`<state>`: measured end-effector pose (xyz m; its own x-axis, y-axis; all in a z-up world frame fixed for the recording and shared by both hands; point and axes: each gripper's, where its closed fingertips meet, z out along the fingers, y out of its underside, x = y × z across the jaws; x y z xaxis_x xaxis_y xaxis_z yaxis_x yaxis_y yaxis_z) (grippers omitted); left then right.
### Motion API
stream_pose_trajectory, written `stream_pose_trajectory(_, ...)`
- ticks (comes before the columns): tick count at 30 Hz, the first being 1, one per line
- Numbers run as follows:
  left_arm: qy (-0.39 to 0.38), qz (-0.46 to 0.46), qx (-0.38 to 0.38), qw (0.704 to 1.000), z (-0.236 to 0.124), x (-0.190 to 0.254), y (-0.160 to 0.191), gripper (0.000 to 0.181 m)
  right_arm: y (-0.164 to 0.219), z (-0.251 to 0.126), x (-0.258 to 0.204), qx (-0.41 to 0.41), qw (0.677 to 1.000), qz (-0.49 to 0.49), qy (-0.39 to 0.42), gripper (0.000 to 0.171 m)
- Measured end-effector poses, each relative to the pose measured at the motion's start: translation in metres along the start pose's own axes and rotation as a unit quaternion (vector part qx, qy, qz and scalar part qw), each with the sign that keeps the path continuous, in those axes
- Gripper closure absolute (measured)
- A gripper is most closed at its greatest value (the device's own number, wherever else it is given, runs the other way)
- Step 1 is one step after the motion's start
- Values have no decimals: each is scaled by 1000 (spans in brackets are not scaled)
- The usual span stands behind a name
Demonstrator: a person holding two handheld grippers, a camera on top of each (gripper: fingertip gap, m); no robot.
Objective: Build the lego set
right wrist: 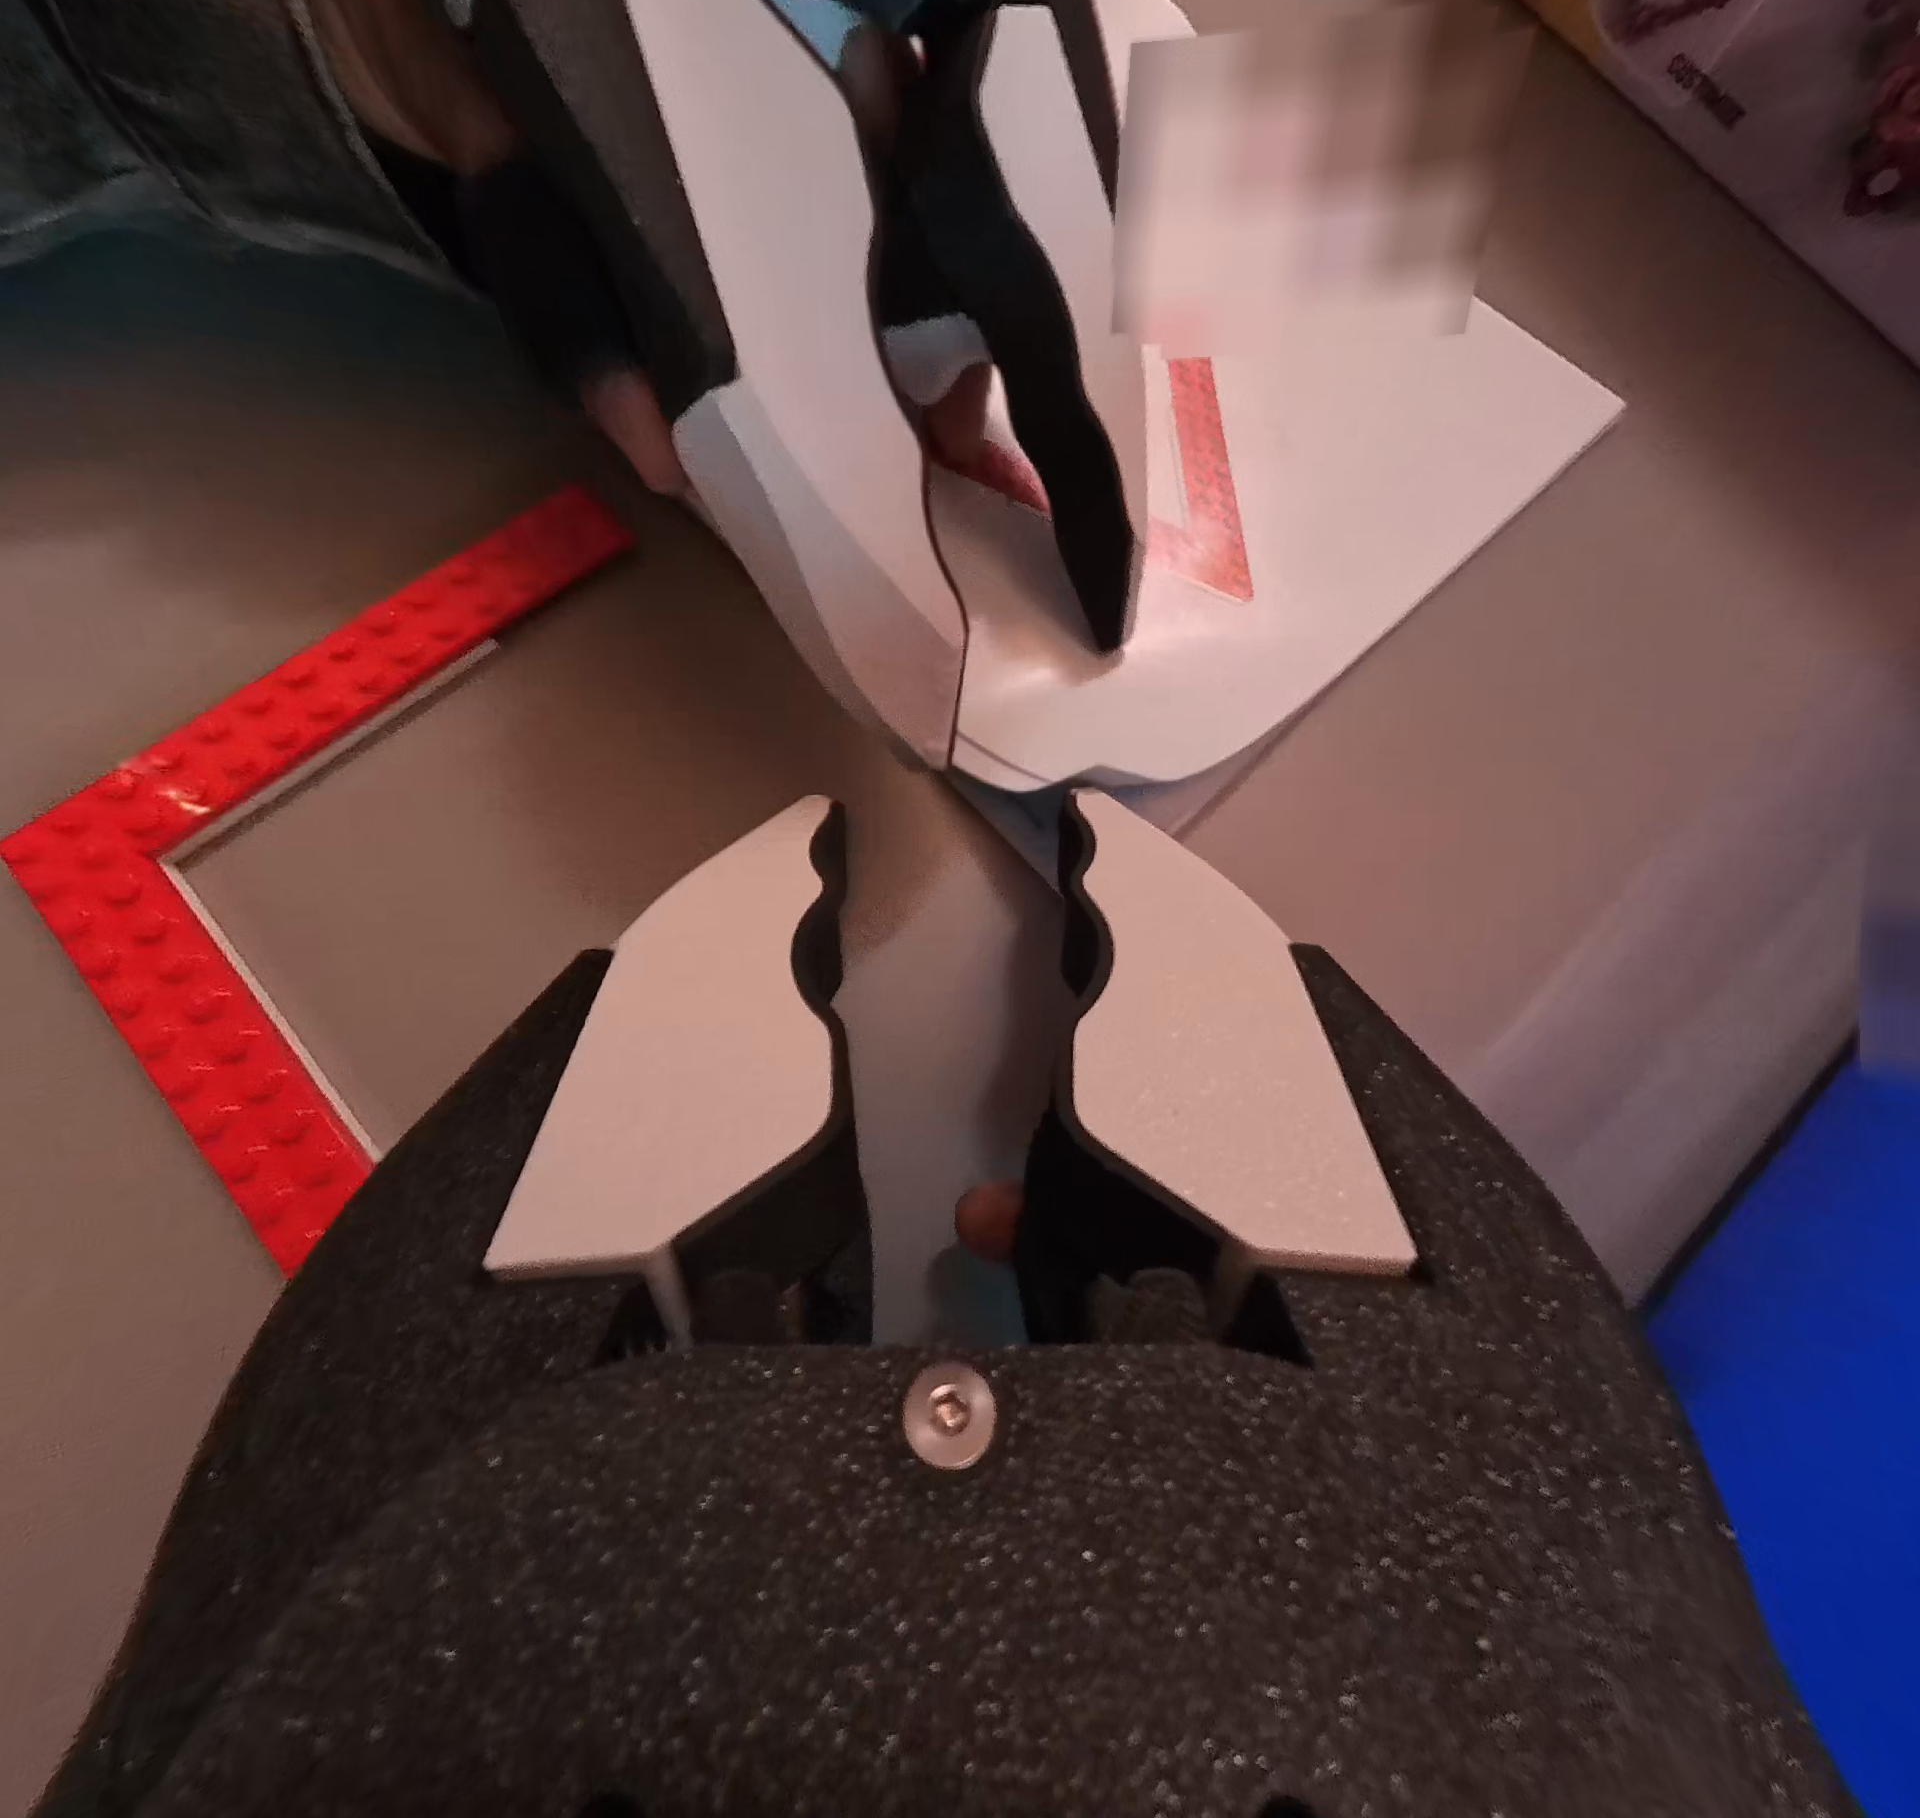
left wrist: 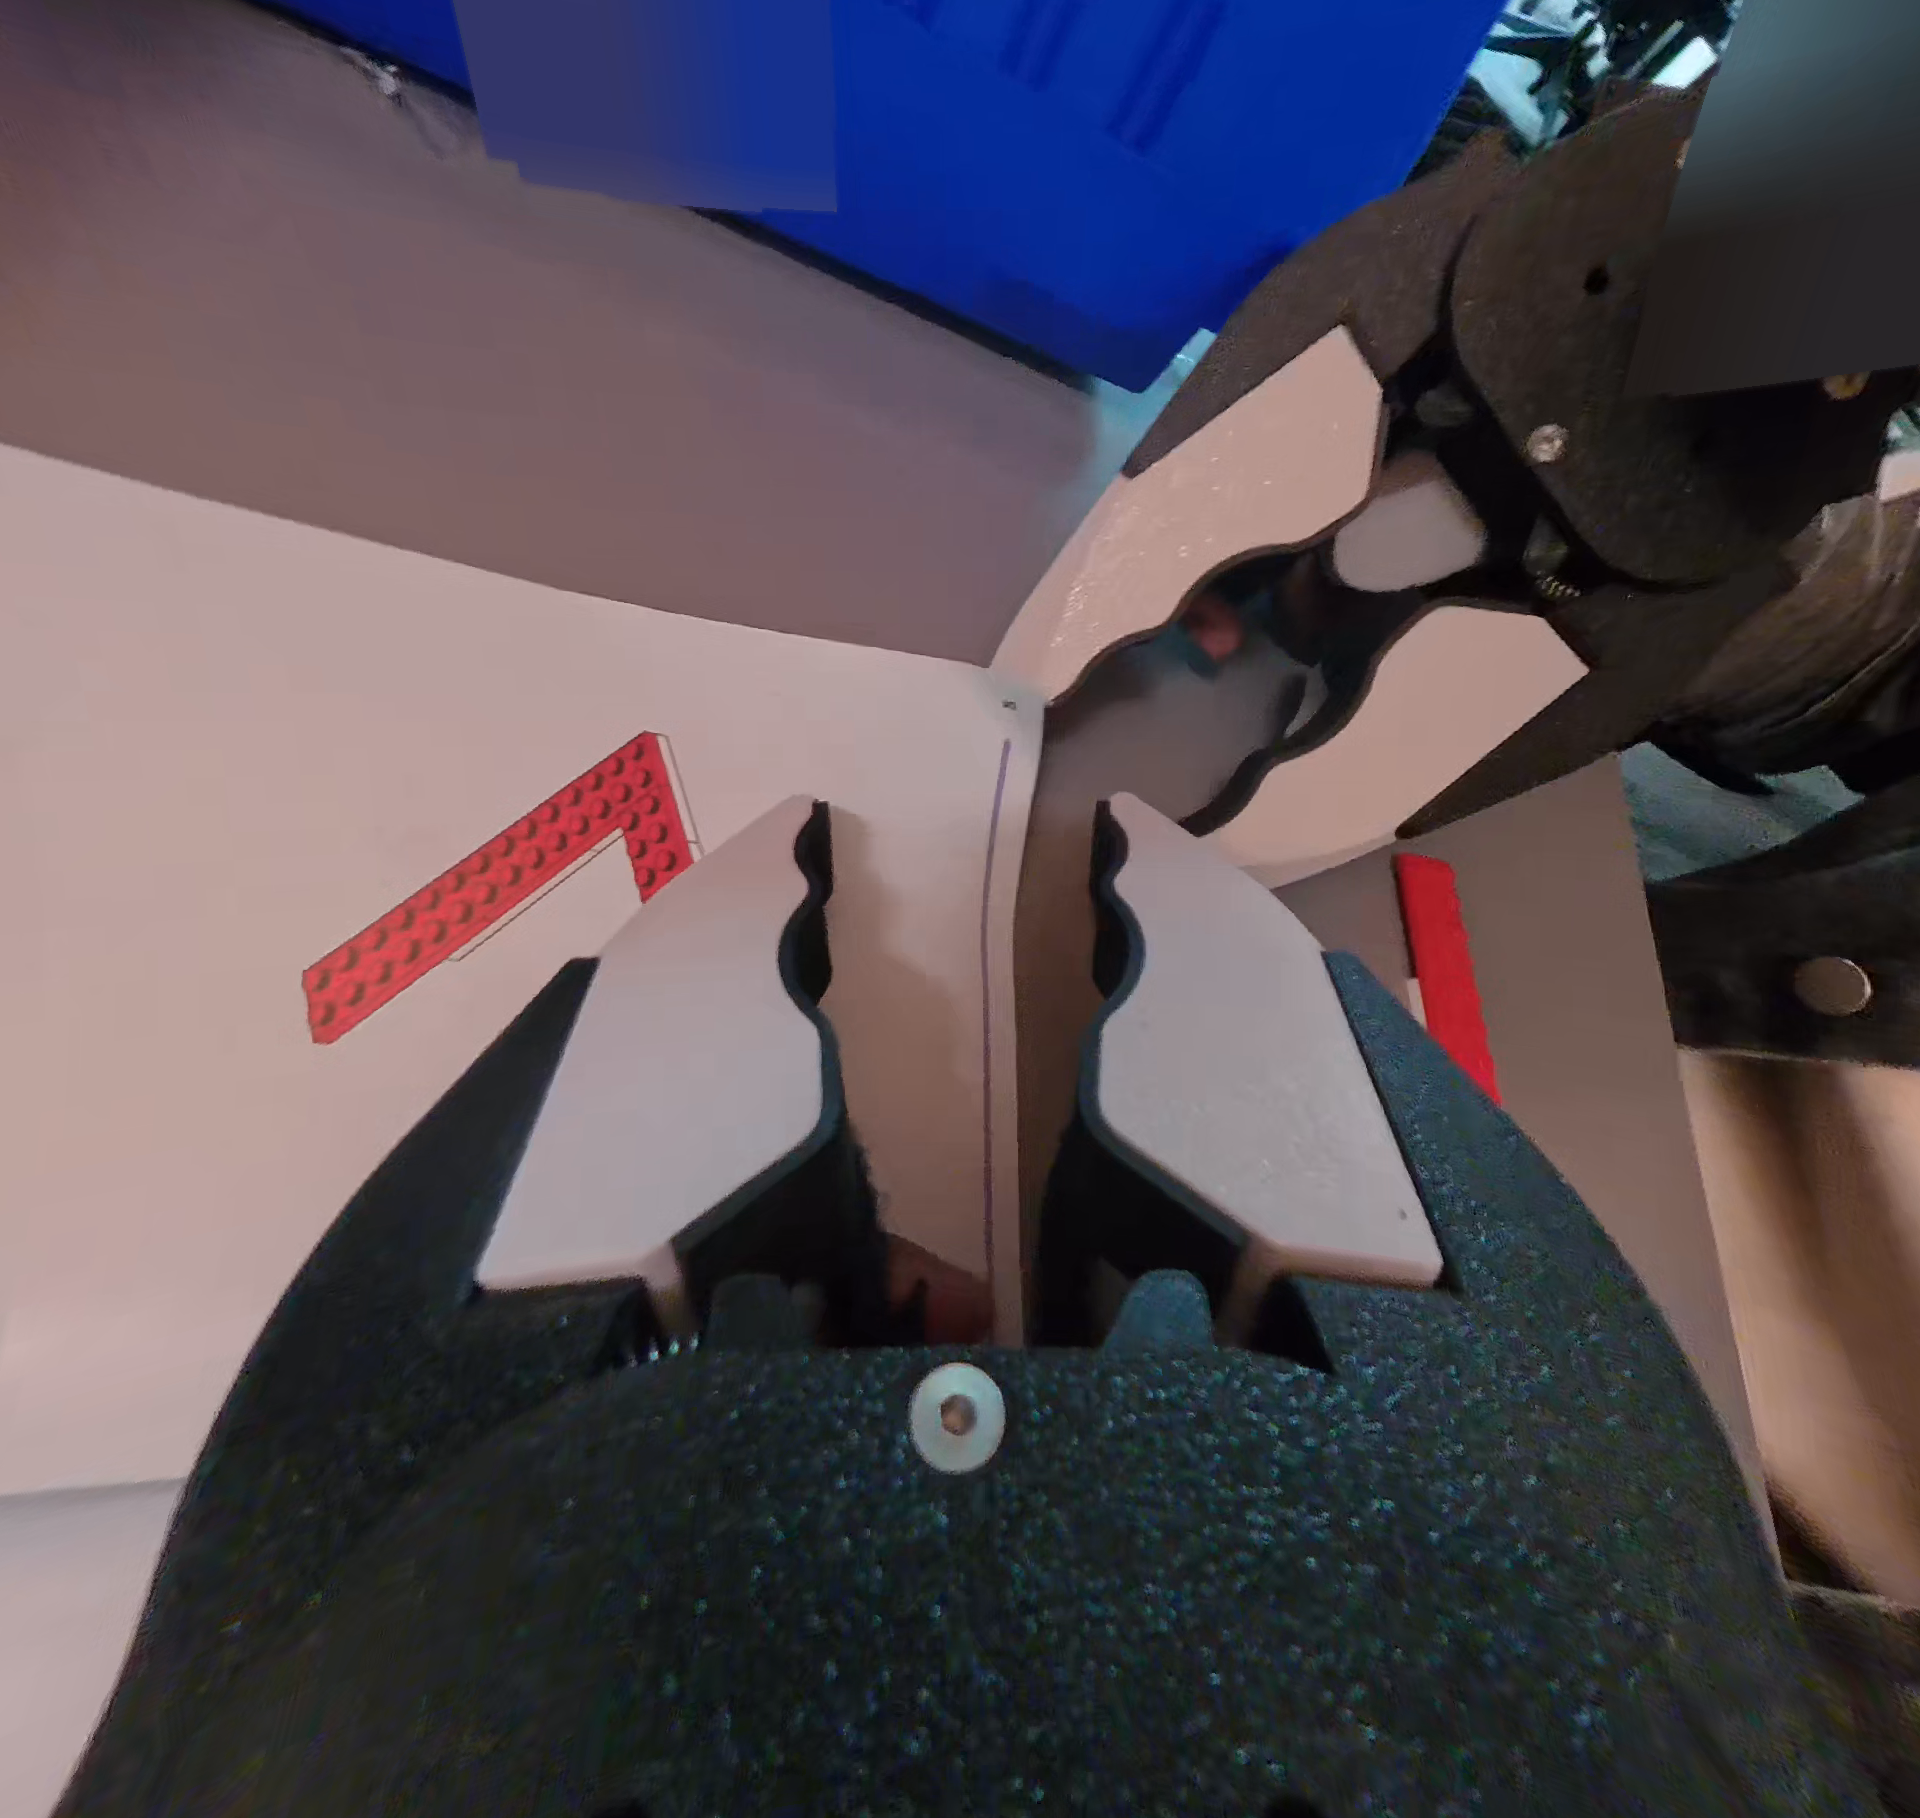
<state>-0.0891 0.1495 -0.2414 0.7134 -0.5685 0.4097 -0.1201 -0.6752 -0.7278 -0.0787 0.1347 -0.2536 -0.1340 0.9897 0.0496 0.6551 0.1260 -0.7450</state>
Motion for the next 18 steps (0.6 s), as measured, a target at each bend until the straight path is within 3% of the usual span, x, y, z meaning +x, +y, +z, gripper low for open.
stream_pose_trajectory(5, 30, -18, 14, 999, -3, 3, -3, 136, -10, 12, -9, -5, 1000, -2, -30, 115)
stream_pose_trajectory(13, 81, -97, 153, 980, -33, -5, -30, 140, -41, 14, -14, 73, 996, -2, -48, 111)
stream_pose_trajectory(18, 79, -116, 185, 973, -40, -11, -36, 133, -54, 13, -17, 114, 992, -28, -42, 108)
